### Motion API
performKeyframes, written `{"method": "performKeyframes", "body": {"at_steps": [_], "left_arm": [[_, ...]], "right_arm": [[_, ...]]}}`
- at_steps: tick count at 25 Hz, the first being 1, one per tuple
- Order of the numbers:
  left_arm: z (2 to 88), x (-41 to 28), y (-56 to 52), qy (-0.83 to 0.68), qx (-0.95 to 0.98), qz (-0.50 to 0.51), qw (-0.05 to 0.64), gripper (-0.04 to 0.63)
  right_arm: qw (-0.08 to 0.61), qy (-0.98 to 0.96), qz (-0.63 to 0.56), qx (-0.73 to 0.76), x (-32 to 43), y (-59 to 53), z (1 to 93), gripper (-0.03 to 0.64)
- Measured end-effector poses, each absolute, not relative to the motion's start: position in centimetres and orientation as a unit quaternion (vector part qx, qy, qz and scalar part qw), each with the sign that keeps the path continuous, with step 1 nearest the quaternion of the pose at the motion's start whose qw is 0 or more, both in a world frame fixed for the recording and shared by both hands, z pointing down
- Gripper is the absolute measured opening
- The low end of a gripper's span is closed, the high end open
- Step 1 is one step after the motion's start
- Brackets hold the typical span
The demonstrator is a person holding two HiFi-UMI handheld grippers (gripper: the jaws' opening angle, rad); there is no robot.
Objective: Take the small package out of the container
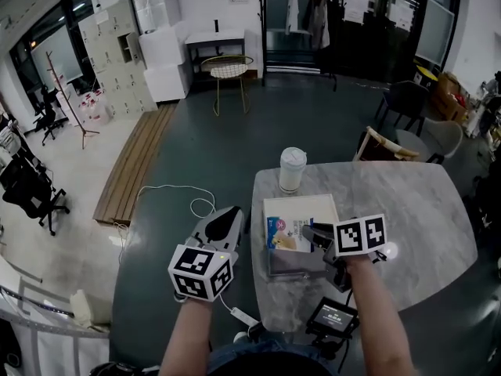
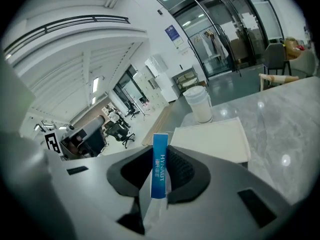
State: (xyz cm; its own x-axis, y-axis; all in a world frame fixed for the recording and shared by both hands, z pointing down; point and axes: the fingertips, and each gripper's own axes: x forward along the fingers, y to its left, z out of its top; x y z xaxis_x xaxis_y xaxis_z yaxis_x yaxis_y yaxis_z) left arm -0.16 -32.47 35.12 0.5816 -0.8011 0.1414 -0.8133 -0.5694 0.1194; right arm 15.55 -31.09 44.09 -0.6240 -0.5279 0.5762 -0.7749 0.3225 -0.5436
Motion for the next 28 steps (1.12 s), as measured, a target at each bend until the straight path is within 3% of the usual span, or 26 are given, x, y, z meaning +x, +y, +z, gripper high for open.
{"method": "performKeyframes", "body": {"at_steps": [10,17,28], "left_arm": [[32.3,0.5,-33.7,-0.444,0.894,0.005,0.058,0.013],[31.2,0.5,-34.0,-0.441,0.897,-0.016,0.043,0.014],[30.9,1.7,-34.1,-0.425,0.904,-0.028,0.042,0.013]], "right_arm": [[0.026,-0.842,0.237,0.484,17.2,-31.5,35.2,0.097],[-0.057,-0.860,0.004,0.507,17.0,-30.3,29.9,0.097],[-0.045,-0.825,-0.022,0.563,20.2,-28.4,28.9,0.097]]}}
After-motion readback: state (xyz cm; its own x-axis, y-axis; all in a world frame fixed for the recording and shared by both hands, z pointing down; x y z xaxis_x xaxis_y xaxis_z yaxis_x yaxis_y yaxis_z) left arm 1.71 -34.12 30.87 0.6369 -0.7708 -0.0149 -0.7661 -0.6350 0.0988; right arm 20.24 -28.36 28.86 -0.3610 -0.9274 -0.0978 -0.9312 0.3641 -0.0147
